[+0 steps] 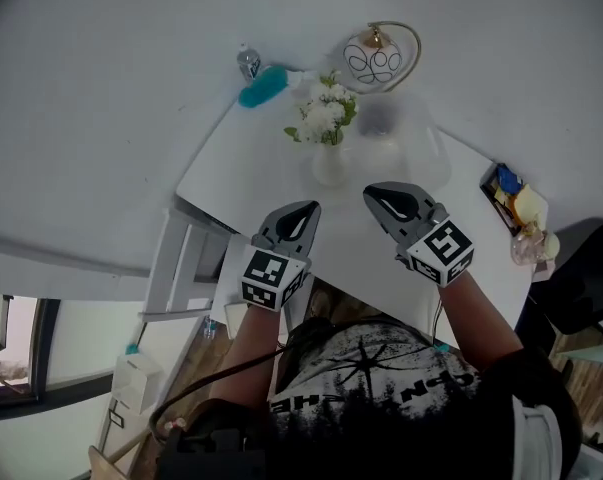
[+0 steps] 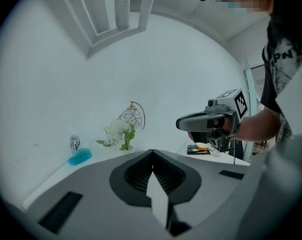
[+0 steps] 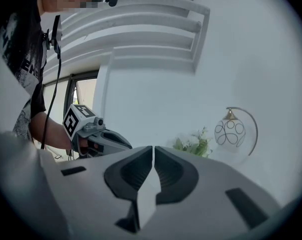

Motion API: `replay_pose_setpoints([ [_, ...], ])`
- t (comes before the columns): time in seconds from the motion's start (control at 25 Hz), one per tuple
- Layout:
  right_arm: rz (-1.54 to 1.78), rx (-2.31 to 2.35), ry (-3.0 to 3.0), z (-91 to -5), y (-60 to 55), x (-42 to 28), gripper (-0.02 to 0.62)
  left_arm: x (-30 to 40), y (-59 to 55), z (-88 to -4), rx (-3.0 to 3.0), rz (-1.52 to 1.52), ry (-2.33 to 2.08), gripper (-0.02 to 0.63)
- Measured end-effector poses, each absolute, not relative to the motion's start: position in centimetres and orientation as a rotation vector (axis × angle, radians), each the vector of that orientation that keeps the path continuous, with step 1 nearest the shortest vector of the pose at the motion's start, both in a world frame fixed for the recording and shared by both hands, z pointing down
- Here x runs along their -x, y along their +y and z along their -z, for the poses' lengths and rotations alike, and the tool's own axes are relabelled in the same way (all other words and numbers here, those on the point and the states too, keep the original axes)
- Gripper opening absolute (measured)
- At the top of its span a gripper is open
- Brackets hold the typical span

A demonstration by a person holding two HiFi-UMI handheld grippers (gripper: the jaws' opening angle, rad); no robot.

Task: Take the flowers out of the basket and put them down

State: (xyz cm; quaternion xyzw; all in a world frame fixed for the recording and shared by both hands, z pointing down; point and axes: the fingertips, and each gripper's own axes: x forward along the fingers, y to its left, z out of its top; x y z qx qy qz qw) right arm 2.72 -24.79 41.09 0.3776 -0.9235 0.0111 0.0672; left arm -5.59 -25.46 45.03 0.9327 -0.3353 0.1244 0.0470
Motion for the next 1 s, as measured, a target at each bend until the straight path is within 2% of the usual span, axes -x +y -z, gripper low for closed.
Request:
replay_pose_setpoints([
  [0.56,0.026,-1.124,-2.736,-37.4,-30.9,-0.1,0.018,7.8,-31.3,-44.3,-2.863,-0.340,-0.939,0.011],
  [1.0,-0.031,-1.079,-2.619,-39.8,-35.5,-1.5,0.021,7.6,-34.7,-44.1,-2.881,-0.344,-0.887,0.011],
])
